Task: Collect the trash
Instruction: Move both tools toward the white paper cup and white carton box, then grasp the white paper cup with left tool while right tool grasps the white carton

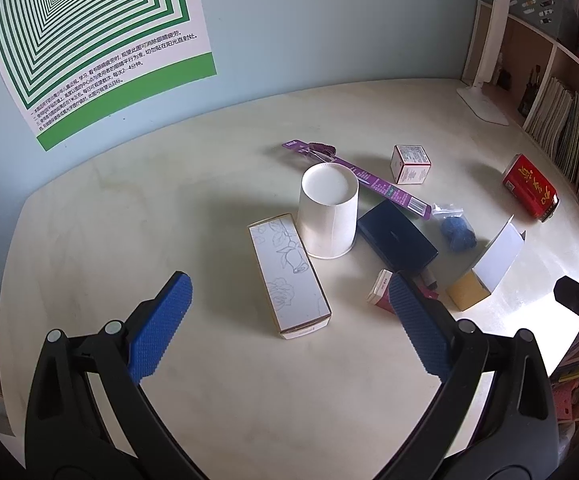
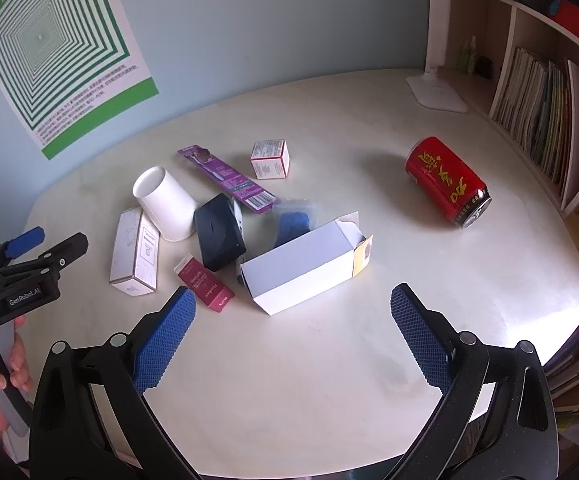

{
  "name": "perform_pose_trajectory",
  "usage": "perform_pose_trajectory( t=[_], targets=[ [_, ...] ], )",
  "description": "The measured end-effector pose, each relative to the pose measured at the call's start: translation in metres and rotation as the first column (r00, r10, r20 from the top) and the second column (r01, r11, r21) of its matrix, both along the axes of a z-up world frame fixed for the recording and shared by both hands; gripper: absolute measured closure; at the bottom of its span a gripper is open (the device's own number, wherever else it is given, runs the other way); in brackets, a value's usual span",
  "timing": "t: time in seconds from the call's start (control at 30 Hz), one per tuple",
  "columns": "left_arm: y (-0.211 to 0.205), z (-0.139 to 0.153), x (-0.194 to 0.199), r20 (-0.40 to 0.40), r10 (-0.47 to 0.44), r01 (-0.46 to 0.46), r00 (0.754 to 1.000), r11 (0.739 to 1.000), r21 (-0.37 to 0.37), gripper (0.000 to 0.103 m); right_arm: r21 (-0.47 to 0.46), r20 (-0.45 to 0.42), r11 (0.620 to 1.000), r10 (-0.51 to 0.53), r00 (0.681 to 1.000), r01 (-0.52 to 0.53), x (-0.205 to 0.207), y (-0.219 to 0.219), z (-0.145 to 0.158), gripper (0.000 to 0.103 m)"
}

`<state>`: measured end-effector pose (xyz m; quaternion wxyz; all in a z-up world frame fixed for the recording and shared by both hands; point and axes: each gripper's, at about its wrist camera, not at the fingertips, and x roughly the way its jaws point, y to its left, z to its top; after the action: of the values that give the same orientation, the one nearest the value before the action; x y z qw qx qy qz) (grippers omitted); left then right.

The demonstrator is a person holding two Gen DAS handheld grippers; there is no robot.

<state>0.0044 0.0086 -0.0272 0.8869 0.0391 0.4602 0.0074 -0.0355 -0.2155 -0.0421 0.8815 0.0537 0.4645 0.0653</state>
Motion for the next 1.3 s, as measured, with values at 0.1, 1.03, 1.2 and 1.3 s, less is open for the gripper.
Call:
perform_pose_trajectory(
  t=[0.1,1.03,1.2,1.3],
  targets=[
    [-0.001,-0.001,0.0,-0.001,0.001,-0.001,1.0,1.0,-0.001,0.007,0.001,-0.006,1.0,0.0,1.0,0.0,0.001,0.0,0.0,0.006],
    [-0.002,-0.036,0.056,-0.069,-0.063,0.065,0.996,0.998,0.019,0.007,0.044,-0.168,0.994,-0.096,0.981,0.104,0.045,0.007,-0.045,0.006],
    [-0.003,-0.046,0.075,-0.083,-0.078,0.081,0.993,0.996,0.034,0.007,0.07,-0.205,0.986,-0.137,0.969,0.154,0.055,0.005,-0.056,0.006],
    [-0.002,-0.05,0.083,-0.086,-0.087,0.091,0.992,0.995,0.039,0.007,0.07,-0.213,0.983,-0.15,0.966,0.168,0.059,0.006,-0.058,0.006]
  ],
)
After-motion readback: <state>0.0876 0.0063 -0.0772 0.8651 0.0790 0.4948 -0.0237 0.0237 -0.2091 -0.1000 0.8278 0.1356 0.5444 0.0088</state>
